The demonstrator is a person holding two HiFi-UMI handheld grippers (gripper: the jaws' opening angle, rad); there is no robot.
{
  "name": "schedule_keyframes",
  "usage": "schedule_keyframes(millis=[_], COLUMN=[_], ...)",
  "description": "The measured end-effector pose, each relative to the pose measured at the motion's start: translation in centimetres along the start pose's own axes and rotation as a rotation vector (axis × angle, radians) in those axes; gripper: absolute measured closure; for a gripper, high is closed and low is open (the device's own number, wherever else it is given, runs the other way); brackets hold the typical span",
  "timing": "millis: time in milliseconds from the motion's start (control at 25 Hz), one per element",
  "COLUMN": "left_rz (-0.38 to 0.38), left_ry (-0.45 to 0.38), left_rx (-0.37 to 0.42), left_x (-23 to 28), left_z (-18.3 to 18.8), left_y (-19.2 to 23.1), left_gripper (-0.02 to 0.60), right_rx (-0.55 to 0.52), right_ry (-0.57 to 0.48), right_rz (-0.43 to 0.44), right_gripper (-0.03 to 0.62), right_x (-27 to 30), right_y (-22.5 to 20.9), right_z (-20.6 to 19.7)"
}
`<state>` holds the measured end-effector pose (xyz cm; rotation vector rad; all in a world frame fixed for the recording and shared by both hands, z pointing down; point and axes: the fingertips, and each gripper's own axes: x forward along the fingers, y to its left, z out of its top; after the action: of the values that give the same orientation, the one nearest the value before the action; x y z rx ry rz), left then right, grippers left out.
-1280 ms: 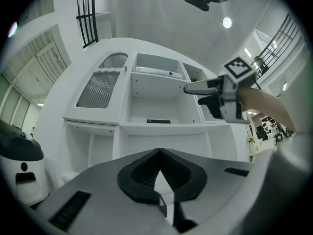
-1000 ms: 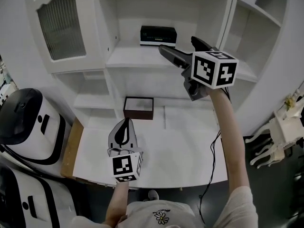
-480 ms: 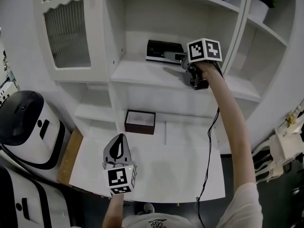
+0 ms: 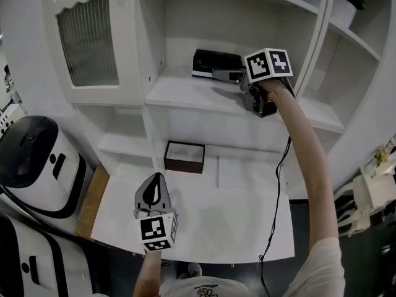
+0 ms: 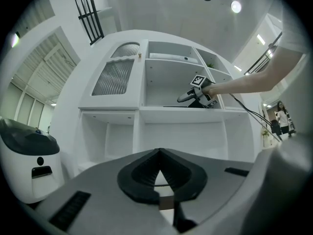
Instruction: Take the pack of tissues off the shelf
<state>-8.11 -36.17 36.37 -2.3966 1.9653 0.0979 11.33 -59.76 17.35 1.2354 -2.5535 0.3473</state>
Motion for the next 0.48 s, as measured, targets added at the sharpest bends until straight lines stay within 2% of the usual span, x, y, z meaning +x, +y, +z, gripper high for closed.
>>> schedule_keyframes(millis=[480], left_rz=[-0.011], left_ry=[-0.008], left_rx=[0.001], left_x=[-2.1], left_z=[0.6], left_y=[-0.2], left_gripper=[0.581], right_rx=[-0.047], right_ry=[0.008], right_rz=[0.050], right_gripper=[0.045], right_x=[-1.4], right_y=[5.0], right_z=[-1.2])
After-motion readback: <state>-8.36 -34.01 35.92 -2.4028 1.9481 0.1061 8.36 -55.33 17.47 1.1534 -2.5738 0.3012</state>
